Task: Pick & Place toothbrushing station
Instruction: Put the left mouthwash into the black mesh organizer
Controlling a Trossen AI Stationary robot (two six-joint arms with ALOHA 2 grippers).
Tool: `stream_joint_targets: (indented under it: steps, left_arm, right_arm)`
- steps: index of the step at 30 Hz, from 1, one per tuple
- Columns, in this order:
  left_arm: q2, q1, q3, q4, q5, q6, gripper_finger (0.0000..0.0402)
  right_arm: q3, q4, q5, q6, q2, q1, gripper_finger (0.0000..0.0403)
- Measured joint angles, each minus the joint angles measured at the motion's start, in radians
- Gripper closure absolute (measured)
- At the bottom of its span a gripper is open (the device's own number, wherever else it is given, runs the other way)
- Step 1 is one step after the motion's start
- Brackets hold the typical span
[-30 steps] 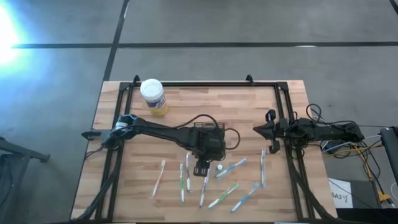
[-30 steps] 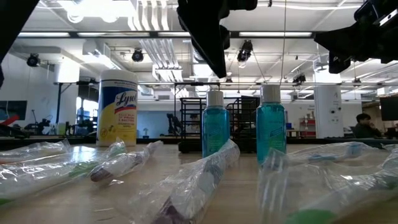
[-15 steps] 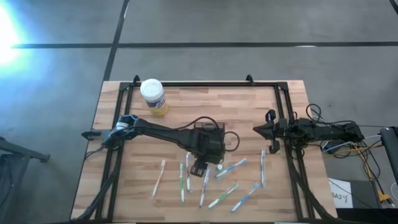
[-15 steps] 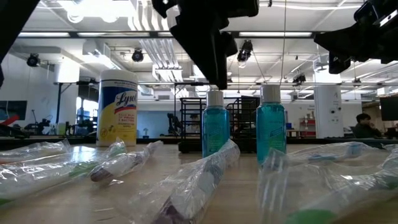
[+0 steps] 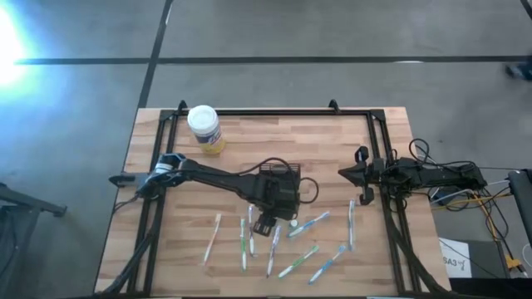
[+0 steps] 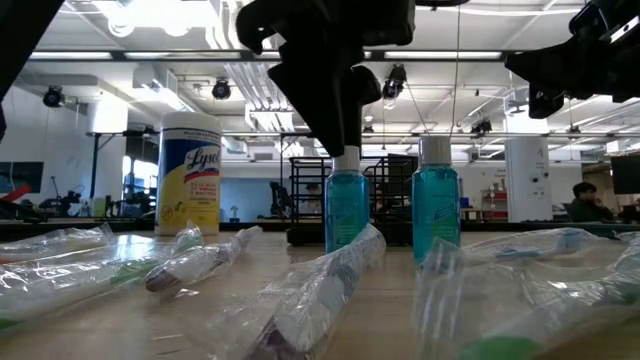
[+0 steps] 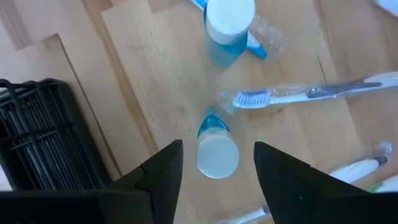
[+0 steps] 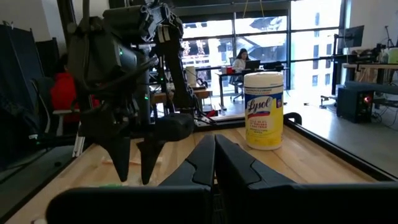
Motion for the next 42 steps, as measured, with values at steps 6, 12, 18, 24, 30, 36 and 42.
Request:
stream_joint_targets:
  steps: [6,12,18,24,30,36,42]
  left_arm:
    - [0.0,0.0,-0.022,0.042,0.0,0.001,0.02]
    - [0.0,0.0,-0.023,0.057,-0.015,0.002,0.0202]
    - [-0.001,0.0,-0.023,0.056,-0.015,0.001,0.0238]
    - [-0.001,0.0,-0.023,0.056,-0.015,0.0,0.0279]
    - [-0.002,0.0,-0.028,0.057,-0.014,0.003,0.0292]
    - [-0.003,-0.001,-0.03,0.057,-0.014,0.002,0.0294]
    - [-0.011,-0.002,0.041,0.011,-0.014,-0.034,0.0304]
  right_arm:
    - [0.0,0.0,0.0,0.0,0.0,0.0,0.0394]
    - [0.0,0.0,0.0,0.0,0.001,0.0,0.0394]
    - [0.0,0.0,0.0,0.0,0.001,-0.001,0.0394]
    - [0.0,0.0,0.0,0.0,0.001,-0.001,0.0394]
    - [0.0,0.0,0.0,0.0,0.001,-0.001,0.0394]
    - [0.0,0.0,0.0,0.0,0.002,0.0,0.0394]
    - [0.0,0.0,0.0,0.0,0.002,0.0,0.0394]
